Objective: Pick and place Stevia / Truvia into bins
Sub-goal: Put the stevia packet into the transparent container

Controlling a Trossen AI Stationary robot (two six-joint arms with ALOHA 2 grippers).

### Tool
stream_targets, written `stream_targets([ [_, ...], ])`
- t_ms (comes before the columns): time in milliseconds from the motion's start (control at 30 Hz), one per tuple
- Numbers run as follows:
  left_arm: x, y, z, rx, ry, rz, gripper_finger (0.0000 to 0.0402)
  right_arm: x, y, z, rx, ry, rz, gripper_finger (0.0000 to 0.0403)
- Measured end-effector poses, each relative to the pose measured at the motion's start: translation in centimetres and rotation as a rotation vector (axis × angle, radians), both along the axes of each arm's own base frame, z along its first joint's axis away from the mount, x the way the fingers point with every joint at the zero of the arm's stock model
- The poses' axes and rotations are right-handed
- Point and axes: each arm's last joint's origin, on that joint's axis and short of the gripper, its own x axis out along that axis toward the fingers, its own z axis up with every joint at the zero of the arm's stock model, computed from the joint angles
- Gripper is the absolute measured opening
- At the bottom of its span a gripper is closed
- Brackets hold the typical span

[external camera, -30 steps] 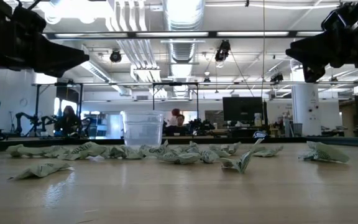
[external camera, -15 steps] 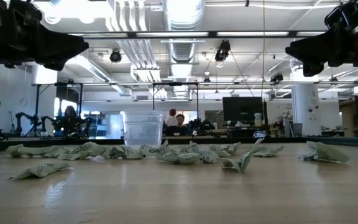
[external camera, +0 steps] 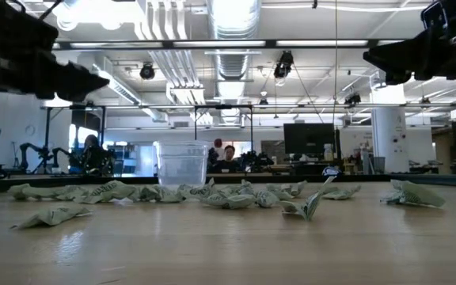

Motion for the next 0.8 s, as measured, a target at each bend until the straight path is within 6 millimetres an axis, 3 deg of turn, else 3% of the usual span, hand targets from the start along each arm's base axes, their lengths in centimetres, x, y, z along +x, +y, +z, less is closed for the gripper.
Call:
stream_targets([
  [200, 0.4, 0.0, 1.8, -0.015, 0.128, 0.002, 0.0137, 0.0, 0.0, 0.0, -0.071, 0.001, -0.01, 0.0086],
  [400, 1.2, 0.0, 2.3, -0.139, 0.393, 0.049, 0.0137, -0.1, 0.0, 0.6, -0.071, -0.013, -0.01, 0.0086],
  [667, 4.4, -0.9, 0.9, -0.241, 0.663, 0.066, 0.0137, -0.1, 0.0, 0.9, -0.005, -0.009, 0.005, 0.0086],
  [800, 6.5, -1.5, 1.7, -0.213, 0.721, 0.074, 0.0137, 0.0, 0.1, 0.9, 0.013, -0.006, 0.016, 0.0086],
])
